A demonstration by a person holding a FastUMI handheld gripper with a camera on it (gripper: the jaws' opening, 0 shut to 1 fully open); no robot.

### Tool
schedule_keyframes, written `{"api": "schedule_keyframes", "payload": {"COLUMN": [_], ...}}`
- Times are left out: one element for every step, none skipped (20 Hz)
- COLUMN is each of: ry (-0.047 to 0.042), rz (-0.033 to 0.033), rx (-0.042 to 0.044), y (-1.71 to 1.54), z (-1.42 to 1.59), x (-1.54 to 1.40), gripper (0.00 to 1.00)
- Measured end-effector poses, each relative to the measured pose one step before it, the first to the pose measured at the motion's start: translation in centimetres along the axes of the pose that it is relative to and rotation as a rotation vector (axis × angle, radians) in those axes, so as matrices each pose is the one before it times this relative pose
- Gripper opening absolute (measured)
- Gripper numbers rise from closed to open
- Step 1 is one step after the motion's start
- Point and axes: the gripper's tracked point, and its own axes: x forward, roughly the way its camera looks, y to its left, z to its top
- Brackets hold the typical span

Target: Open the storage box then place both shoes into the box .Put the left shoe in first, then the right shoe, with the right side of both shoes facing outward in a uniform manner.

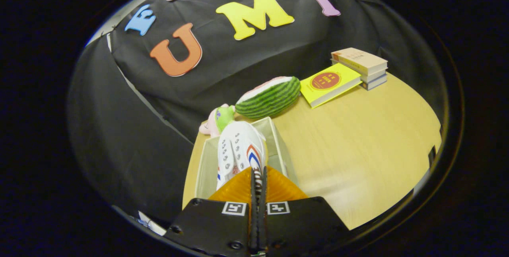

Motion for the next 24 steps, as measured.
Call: {"api": "schedule_keyframes", "payload": {"ry": [0.00531,0.00890,0.00076,-0.03261,-0.03745,-0.03083,-0.01875,-0.01314,-0.02285,-0.02204,-0.02736,-0.02935,-0.02514,-0.02700,-0.02571,-0.02335,-0.02964,-0.03182,-0.03271,-0.03527,-0.02740,-0.02423,-0.02361,-0.02057], "rz": [-0.00736,-0.00887,-0.00448,-0.01995,-0.02432,-0.01000,-0.00175,-0.00716,-0.00291,-0.00170,-0.00318,-0.00098,-0.00626,0.00145,0.01106,0.01020,0.01011,-0.01297,-0.01696,-0.01007,-0.01043,-0.01100,-0.00316,0.00636], "rx": [-0.00530,0.00401,-0.00154,-0.01605,-0.02943,-0.03748,-0.02634,-0.01239,0.00092,-0.00169,-0.00560,-0.01163,-0.01806,-0.01755,-0.02320,-0.02579,-0.02470,-0.02510,-0.01849,-0.01144,-0.01506,-0.01793,-0.01611,-0.01498], "y": [-0.152,-0.157,-0.298,-0.458,-0.597,-0.556,-0.157,-0.371,-0.784,-0.303,-0.512,-0.317,-0.368,-0.065,0.166,0.135,0.128,0.232,-0.528,-0.208,-0.248,-0.246,-0.127,0.102], "z": [-0.482,-0.524,-0.063,0.378,0.844,0.889,0.526,0.352,0.869,0.733,0.859,0.838,0.819,0.744,0.748,0.638,0.794,0.613,0.707,0.519,0.622,0.449,0.471,0.408], "x": [0.357,0.383,0.147,-0.107,-0.333,-0.182,-0.421,-0.571,0.382,-0.509,-0.629,-0.785,-0.658,-0.763,-0.702,-0.764,-0.730,-1.941,-0.743,-0.641,-0.950,-0.970,-1.081,-0.948], "gripper": [0.06,0.06,0.05,0.30,0.55,0.79,1.00,1.00,1.00,1.00,1.00,1.00,1.00,1.00,1.00,1.00,1.00,1.00,1.00,1.00,1.00,1.00,1.00,1.00]}}
